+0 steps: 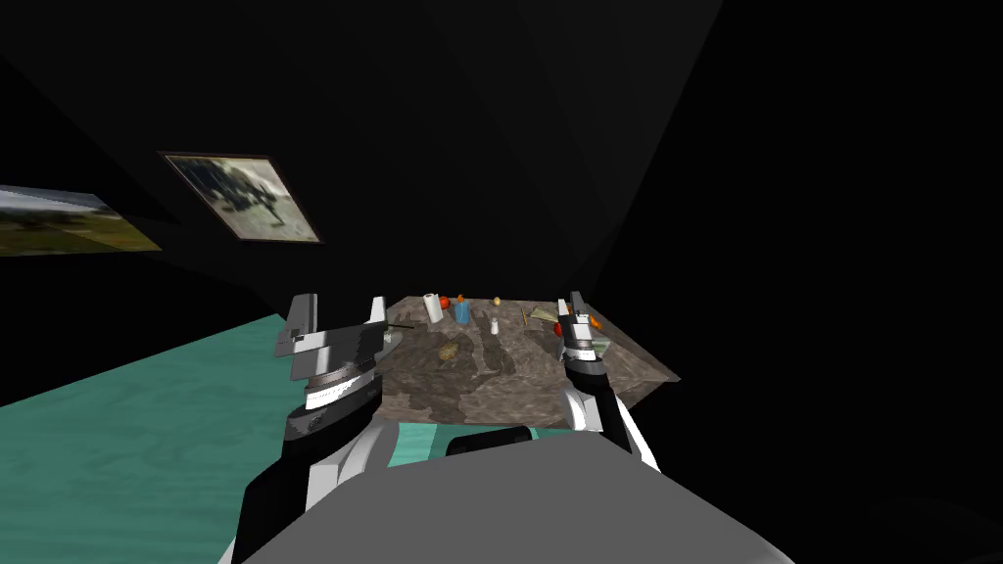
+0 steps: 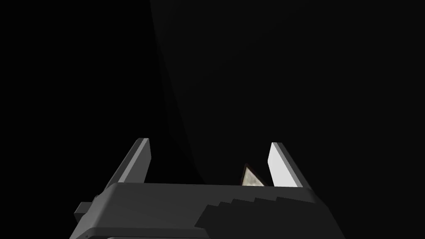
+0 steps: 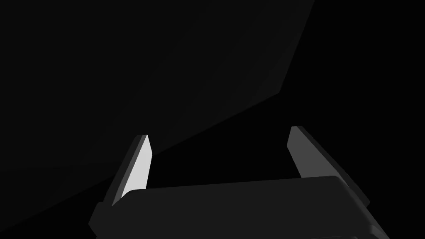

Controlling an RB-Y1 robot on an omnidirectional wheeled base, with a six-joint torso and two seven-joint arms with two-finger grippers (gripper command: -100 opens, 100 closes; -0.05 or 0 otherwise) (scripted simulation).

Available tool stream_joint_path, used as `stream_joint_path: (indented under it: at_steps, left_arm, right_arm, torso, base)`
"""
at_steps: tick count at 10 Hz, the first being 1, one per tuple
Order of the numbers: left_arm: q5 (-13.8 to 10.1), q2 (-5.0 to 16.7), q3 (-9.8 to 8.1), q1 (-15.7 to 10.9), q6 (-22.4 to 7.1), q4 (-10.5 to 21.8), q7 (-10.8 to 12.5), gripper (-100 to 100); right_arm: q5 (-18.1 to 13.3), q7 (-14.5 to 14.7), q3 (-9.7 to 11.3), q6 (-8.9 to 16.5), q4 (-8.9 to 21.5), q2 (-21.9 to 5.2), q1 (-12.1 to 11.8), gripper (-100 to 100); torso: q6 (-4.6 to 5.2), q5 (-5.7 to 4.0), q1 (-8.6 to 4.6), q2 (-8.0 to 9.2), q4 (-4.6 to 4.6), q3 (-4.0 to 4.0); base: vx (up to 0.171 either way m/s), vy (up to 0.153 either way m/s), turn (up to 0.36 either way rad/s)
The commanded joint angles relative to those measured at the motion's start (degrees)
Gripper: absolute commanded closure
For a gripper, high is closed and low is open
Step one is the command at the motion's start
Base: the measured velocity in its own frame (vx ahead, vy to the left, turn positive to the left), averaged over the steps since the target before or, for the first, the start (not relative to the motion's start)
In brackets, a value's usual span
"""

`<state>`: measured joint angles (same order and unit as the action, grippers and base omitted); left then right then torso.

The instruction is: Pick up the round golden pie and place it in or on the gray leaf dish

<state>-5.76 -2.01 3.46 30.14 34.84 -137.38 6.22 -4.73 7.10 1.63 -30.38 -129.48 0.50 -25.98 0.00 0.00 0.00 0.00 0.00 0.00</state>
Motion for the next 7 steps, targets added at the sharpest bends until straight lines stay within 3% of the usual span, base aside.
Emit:
stream_joint_path:
  at_steps: [1, 6, 7]
  left_arm:
    - [-0.17, 2.51, 0.54, -0.17, -1.74, -0.28, 0.49, -100]
    - [-0.84, 8.32, 2.94, -1.11, -9.41, -1.35, 2.75, -100]
    - [-0.84, 8.32, 2.94, -1.11, -10.12, -1.35, 2.75, -100]
  right_arm:
    - [0.0, 0.0, 0.0, 0.0, 0.0, 0.0, 0.0, 0]
    - [0.0, 0.0, 0.0, 0.0, 0.0, 0.0, 0.01, 0]
    - [0.0, 0.0, 0.0, 0.0, 0.0, 0.0, 0.01, 0]
  torso:
    - [0.0, 0.0, 0.0, 0.0, 0.0, 0.0]
    - [0.01, -0.01, -0.05, 0.17, 0.04, 0.1]
    - [0.01, -0.02, -0.07, 0.17, 0.04, 0.1]
  base:
    - [-0.029, -0.01, -0.067]
    - [-0.047, -0.02, -0.08]
    - [-0.029, -0.015, -0.027]
